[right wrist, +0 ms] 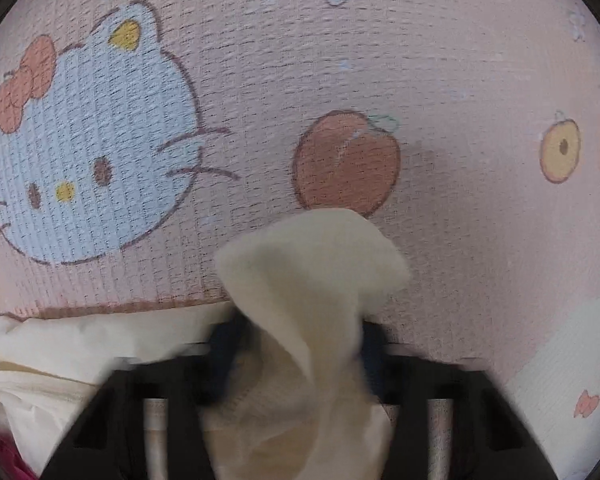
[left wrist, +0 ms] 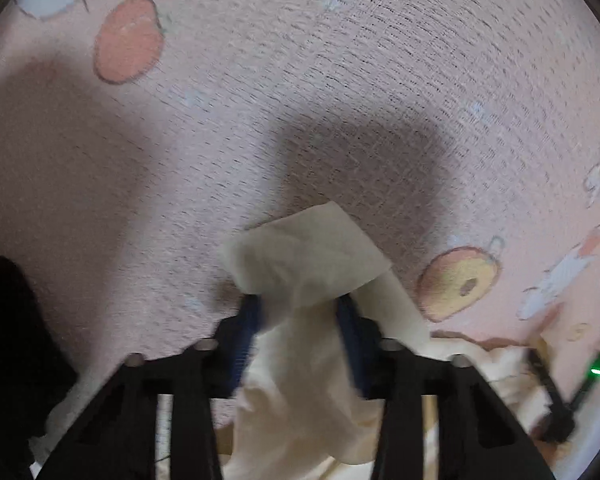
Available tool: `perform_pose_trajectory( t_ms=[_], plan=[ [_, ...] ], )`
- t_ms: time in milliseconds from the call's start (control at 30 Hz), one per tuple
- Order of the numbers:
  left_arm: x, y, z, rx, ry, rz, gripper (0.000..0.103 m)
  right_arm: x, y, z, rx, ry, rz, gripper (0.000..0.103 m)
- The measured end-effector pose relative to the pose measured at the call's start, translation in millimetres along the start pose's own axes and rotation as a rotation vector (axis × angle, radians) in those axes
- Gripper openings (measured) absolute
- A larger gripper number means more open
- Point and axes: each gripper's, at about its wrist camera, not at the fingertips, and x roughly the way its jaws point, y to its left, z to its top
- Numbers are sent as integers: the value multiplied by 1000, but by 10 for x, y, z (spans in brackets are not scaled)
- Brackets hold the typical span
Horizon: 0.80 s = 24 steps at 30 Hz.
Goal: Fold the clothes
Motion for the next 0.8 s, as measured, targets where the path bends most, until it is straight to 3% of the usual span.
perform_pose_trajectory(
  t_ms=[133,267,367,467,533,633,700,800],
  plan=[
    [-128,113,-61,8,-27,19,16,-180,-246,-61,126,-23,110,15],
    [-287,332,-73,29,-42,66,16,-379,-513,-229,147,-43,172,14],
    [-305,524,-78,45,-25,103,16,-393,-753,-382,221,-10,306,14],
    [-245,680,-106,-16,24,-22,16,-266,-961,-565,299,43,434,14],
    [-208,764,-130,-65,55,-104,16,-142,-1042,-646,328,71,451,16],
    [-150,752,-143,-112,102,-150,16,-150,-1172,-772,378,106,433,25],
    [-155,638,-141,-72,104,-147,17,-207,-1249,-806,392,118,416,35],
    [-161,481,-158,-2,119,-142,24,-261,-1255,-836,397,112,412,38]
  ],
)
